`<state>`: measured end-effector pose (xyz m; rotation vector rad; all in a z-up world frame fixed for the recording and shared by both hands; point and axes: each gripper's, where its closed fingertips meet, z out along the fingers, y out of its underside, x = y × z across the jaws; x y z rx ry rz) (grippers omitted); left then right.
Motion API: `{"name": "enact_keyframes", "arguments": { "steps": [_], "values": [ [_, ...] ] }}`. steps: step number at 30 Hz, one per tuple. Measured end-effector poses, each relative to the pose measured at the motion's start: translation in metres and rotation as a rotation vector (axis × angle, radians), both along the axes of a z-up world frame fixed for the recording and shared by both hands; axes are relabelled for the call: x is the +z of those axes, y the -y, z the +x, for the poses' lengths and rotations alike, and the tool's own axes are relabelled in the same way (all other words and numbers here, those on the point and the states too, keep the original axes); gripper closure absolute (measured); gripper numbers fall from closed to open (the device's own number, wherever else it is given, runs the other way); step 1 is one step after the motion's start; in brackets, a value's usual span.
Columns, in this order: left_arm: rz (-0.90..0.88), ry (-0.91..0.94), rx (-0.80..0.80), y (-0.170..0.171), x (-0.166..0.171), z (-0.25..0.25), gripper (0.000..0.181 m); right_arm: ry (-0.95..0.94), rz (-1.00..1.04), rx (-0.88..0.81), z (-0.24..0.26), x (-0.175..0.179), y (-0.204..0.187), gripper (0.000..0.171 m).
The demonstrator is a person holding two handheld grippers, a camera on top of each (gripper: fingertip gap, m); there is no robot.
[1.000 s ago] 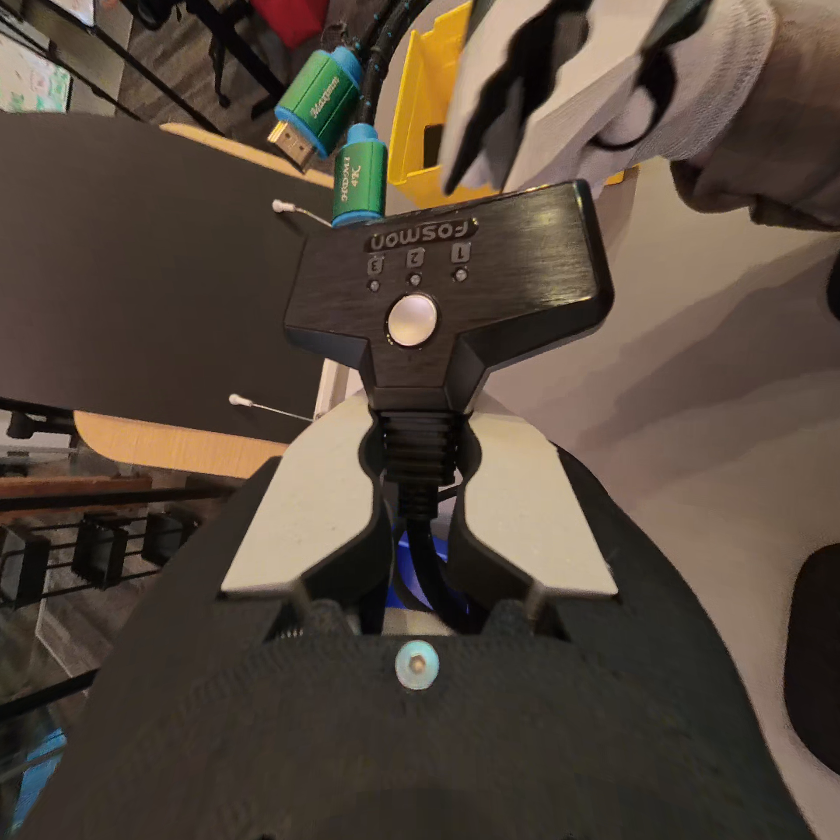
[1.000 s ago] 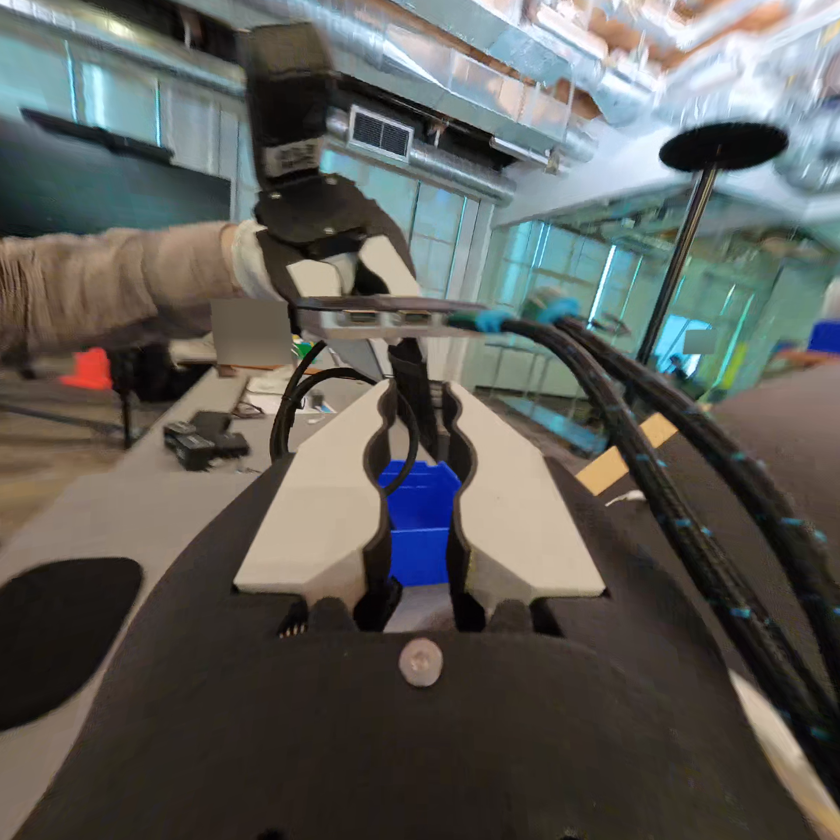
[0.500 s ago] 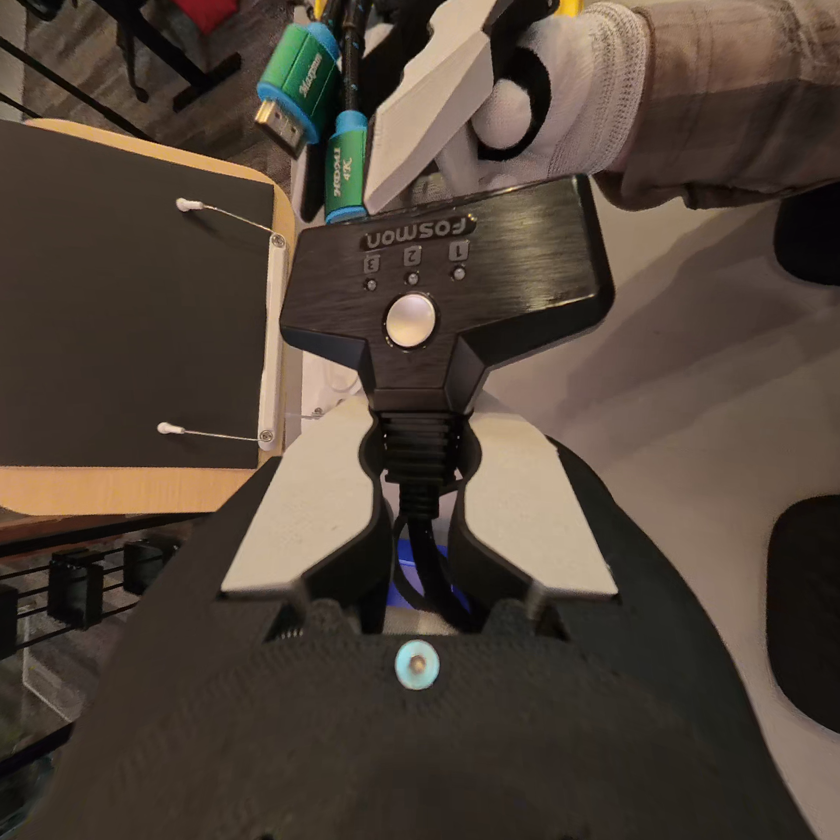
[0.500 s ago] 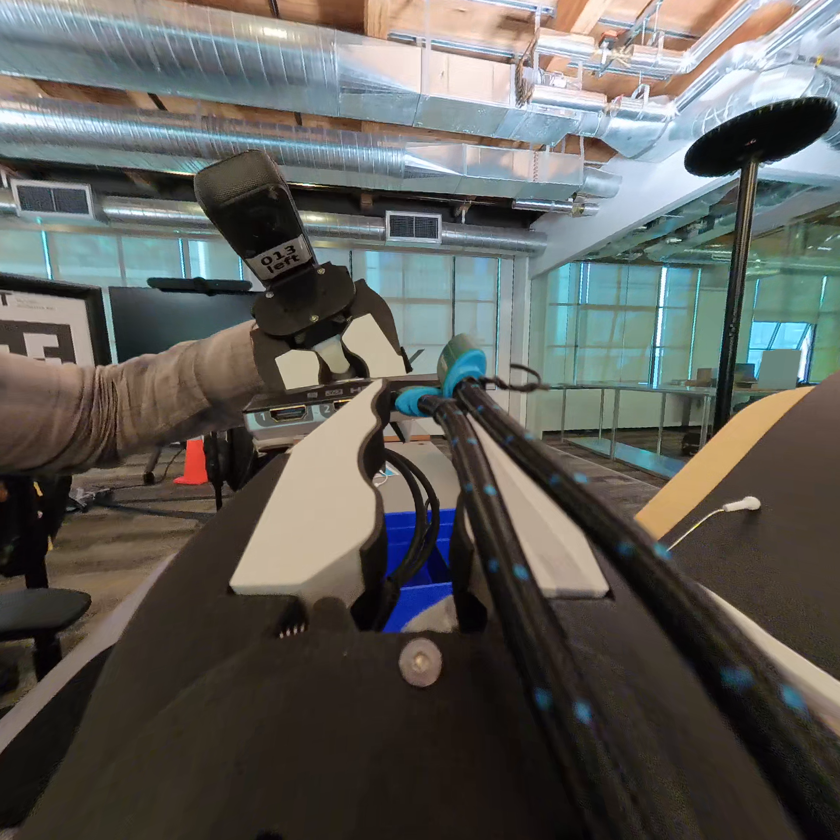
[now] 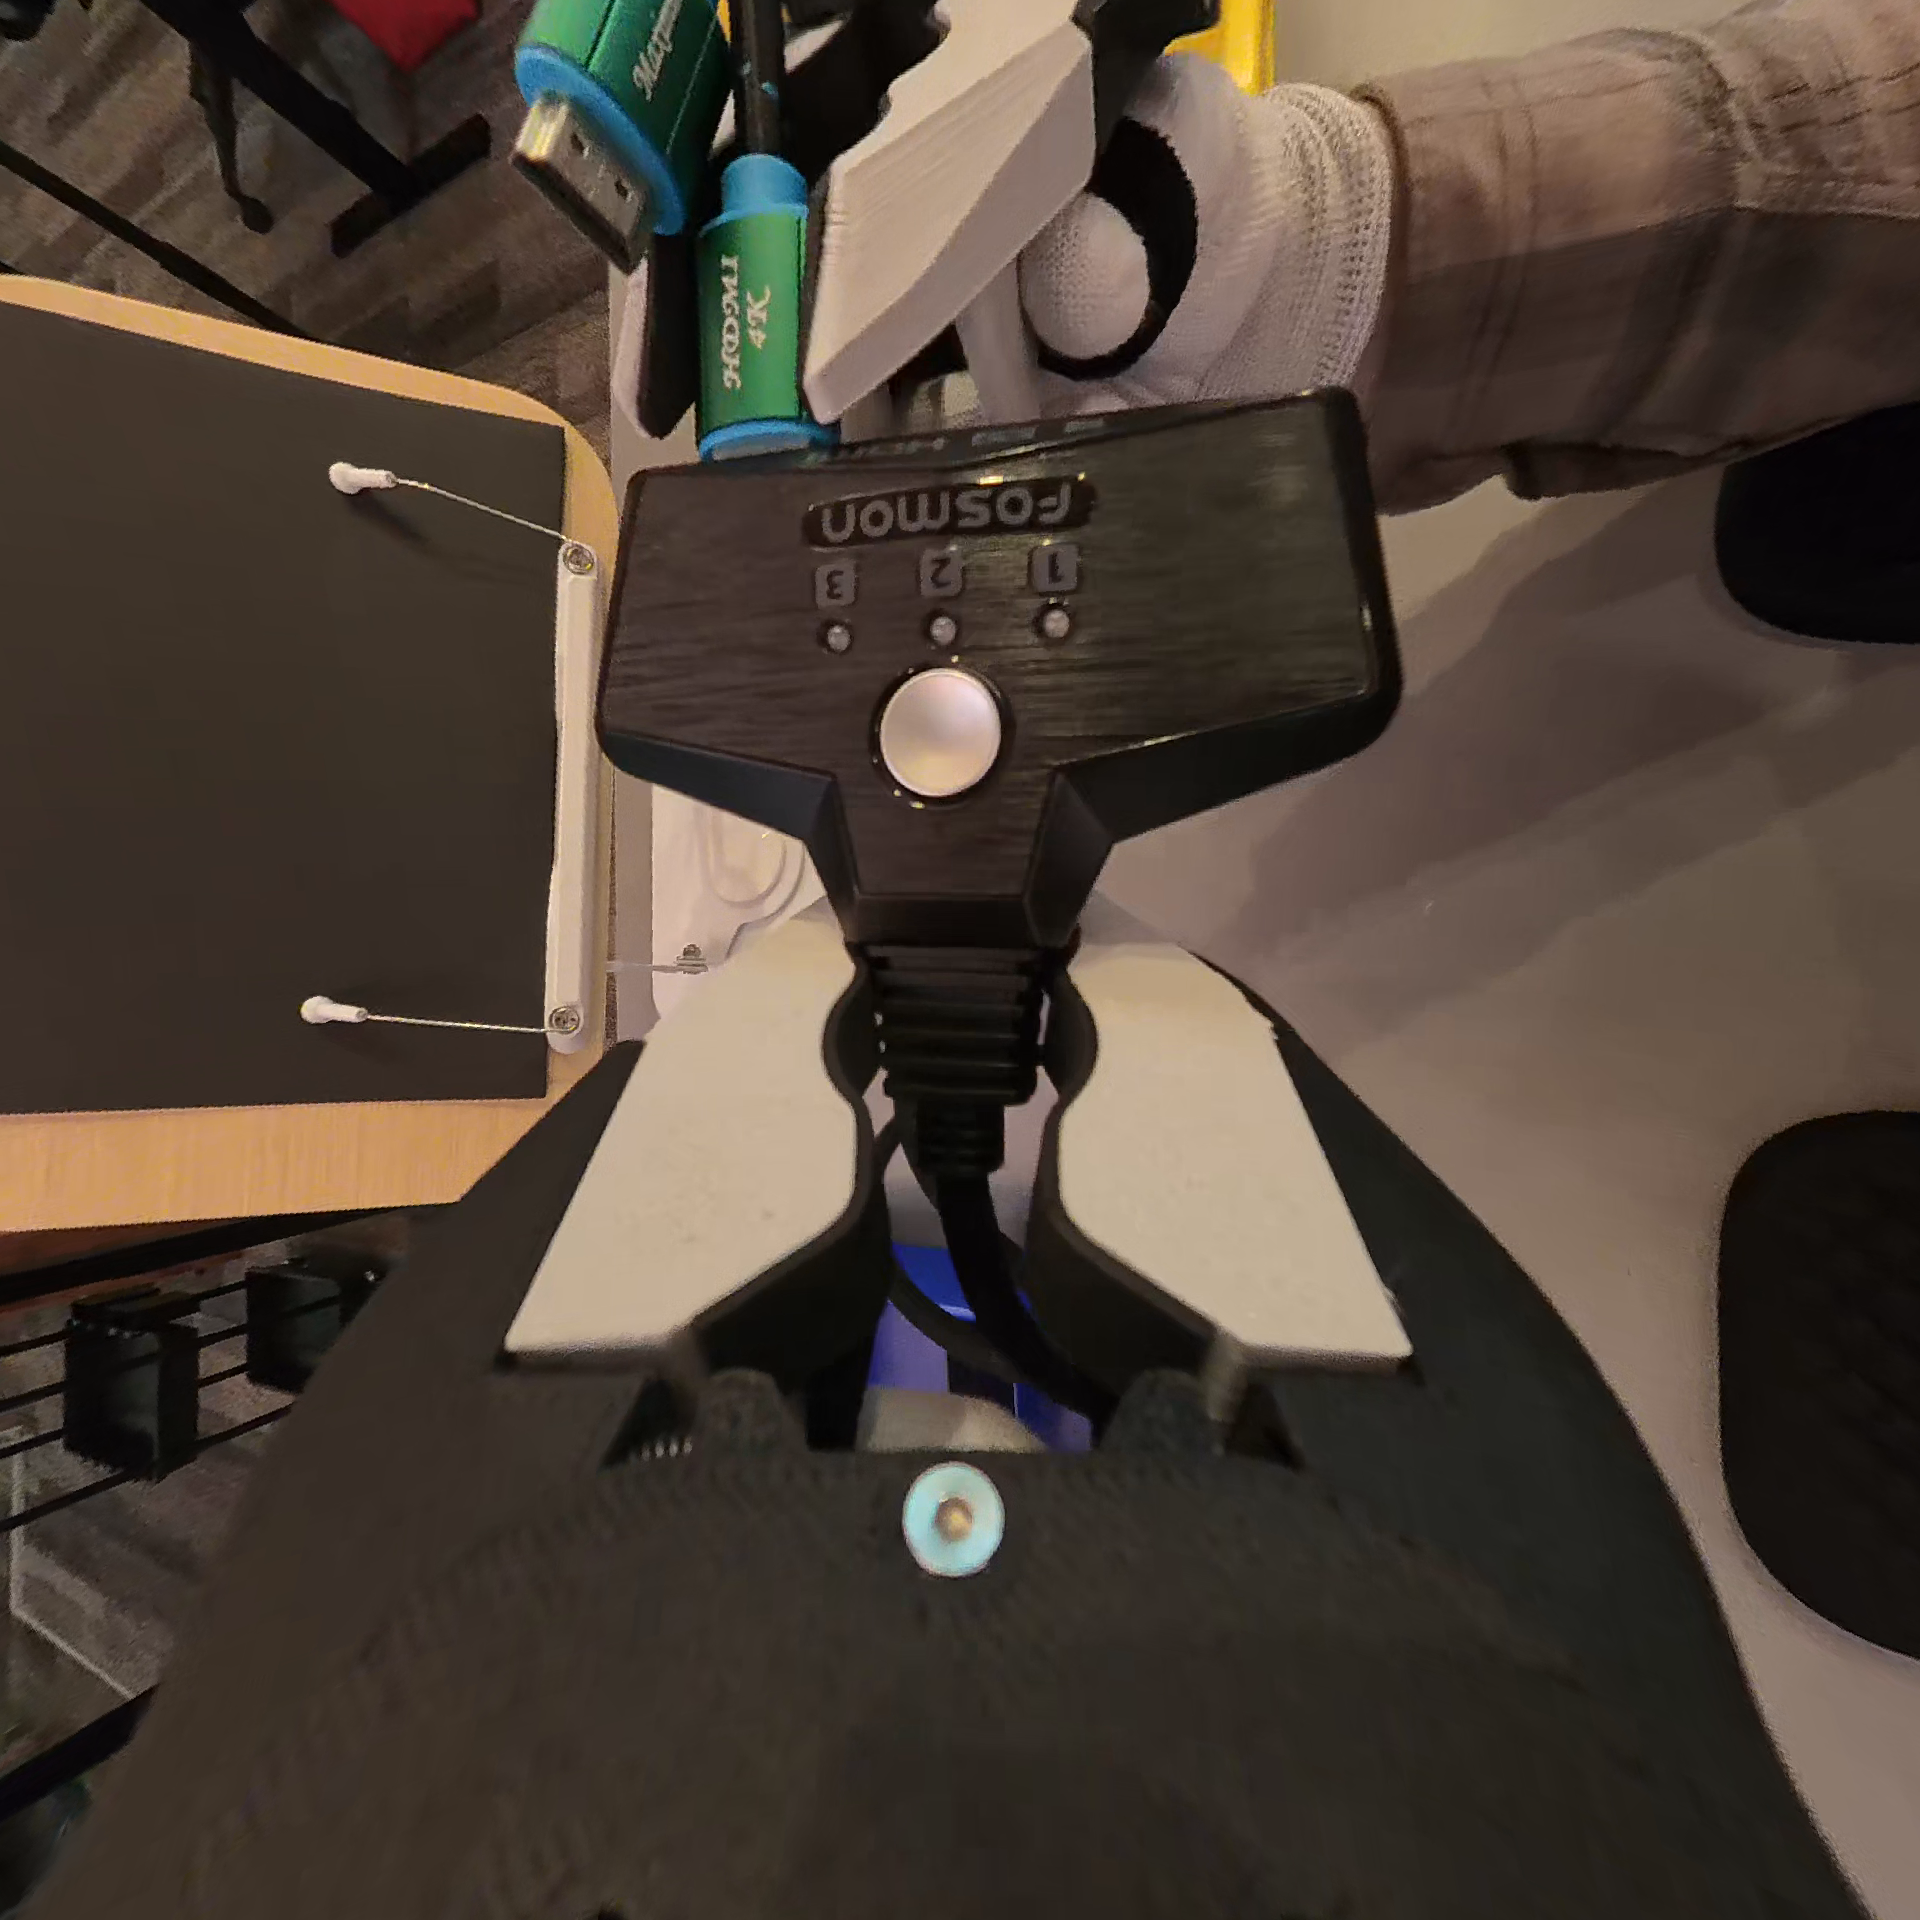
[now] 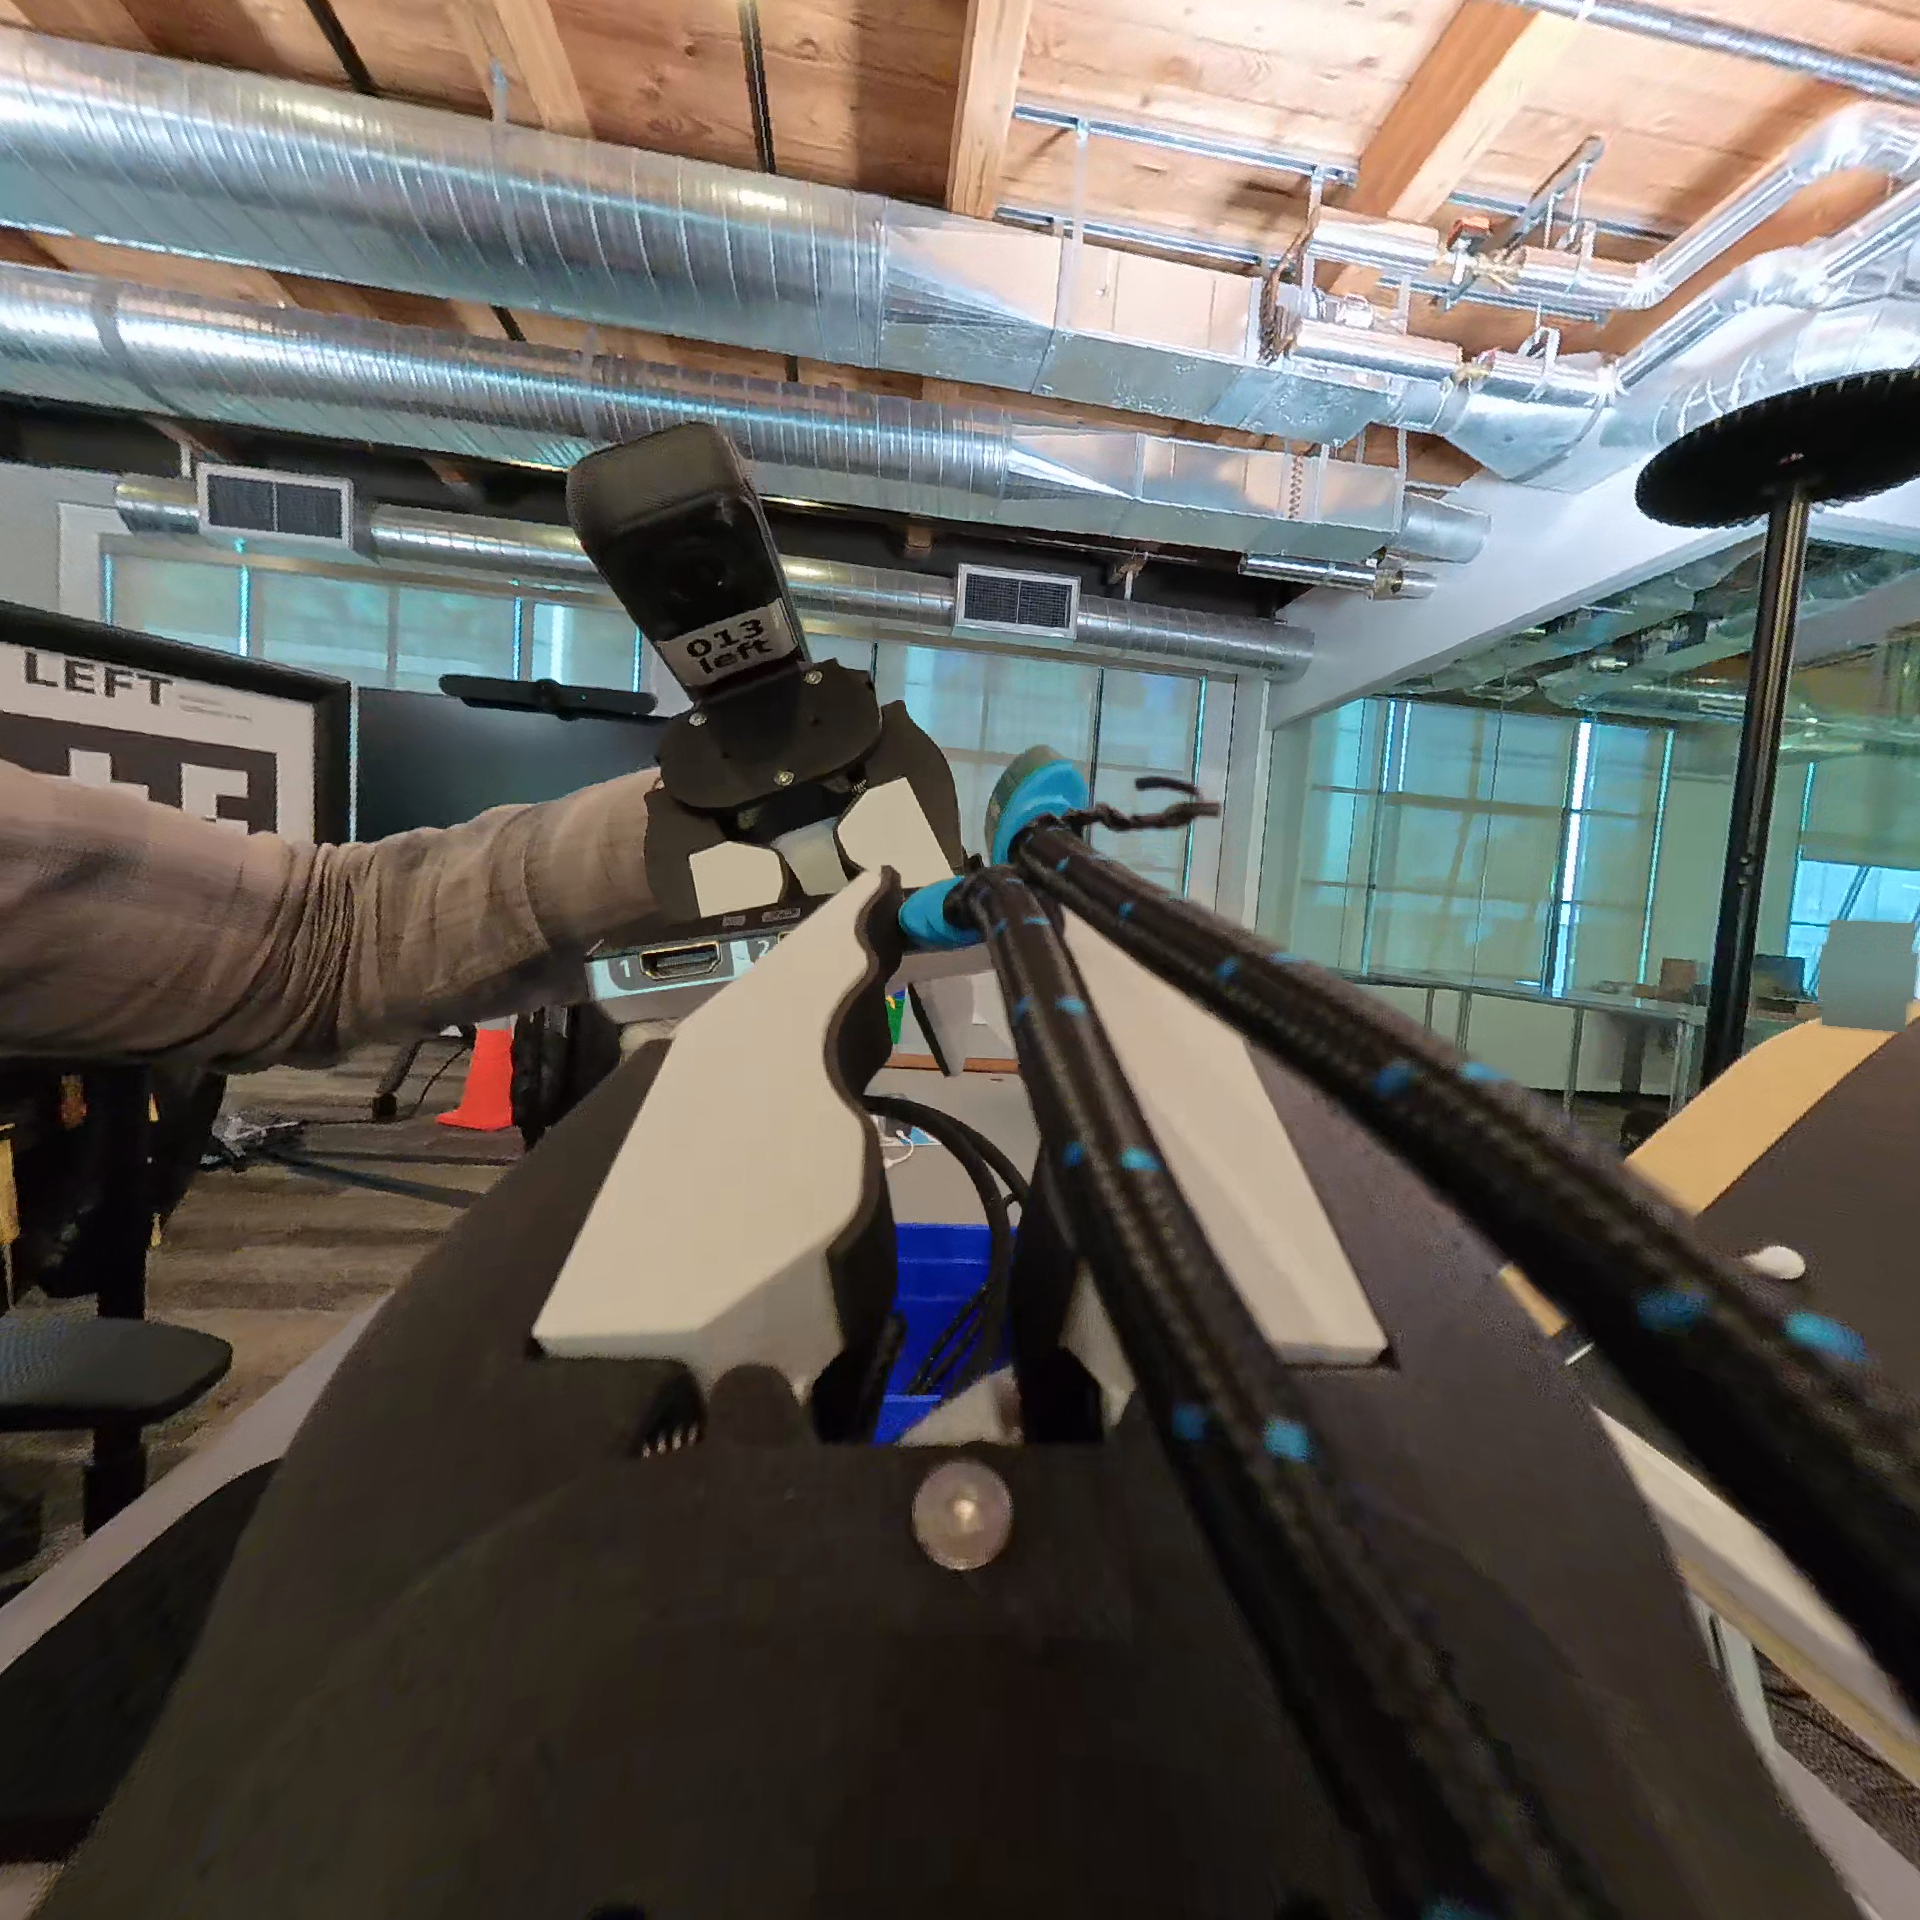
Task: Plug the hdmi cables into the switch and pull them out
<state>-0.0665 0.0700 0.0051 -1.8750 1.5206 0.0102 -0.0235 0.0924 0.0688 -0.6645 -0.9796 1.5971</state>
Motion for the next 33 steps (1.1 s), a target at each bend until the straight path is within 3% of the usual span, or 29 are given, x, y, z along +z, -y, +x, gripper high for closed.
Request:
{"name": "enact_keyframes", "arguments": {
  "steps": [9, 12, 21, 23, 33],
  "values": [
    [0.107, -0.024, 0.046, -0.005, 0.032, -0.006, 0.059, 0.011, -0.012, -0.065, 0.002, -0.005, -0.015, 0.151],
    [0.042, -0.124, 0.021, 0.001, 0.025, 0.007, 0.034, 0.035, 0.026, -0.082, -0.005, -0.008, -0.01, 0.151],
    [-0.058, -0.308, 0.026, -0.015, -0.013, 0.018, 0.038, 0.038, 0.072, -0.107, -0.013, -0.007, 0.001, 0.152],
    [-0.053, -0.317, 0.009, -0.017, -0.017, 0.02, 0.046, 0.031, 0.069, -0.109, -0.013, -0.006, 0.001, 0.154],
    [-0.116, -0.274, -0.029, -0.016, -0.024, 0.03, 0.05, 0.038, 0.081, -0.113, -0.007, -0.007, -0.001, 0.152]
  ]
}}
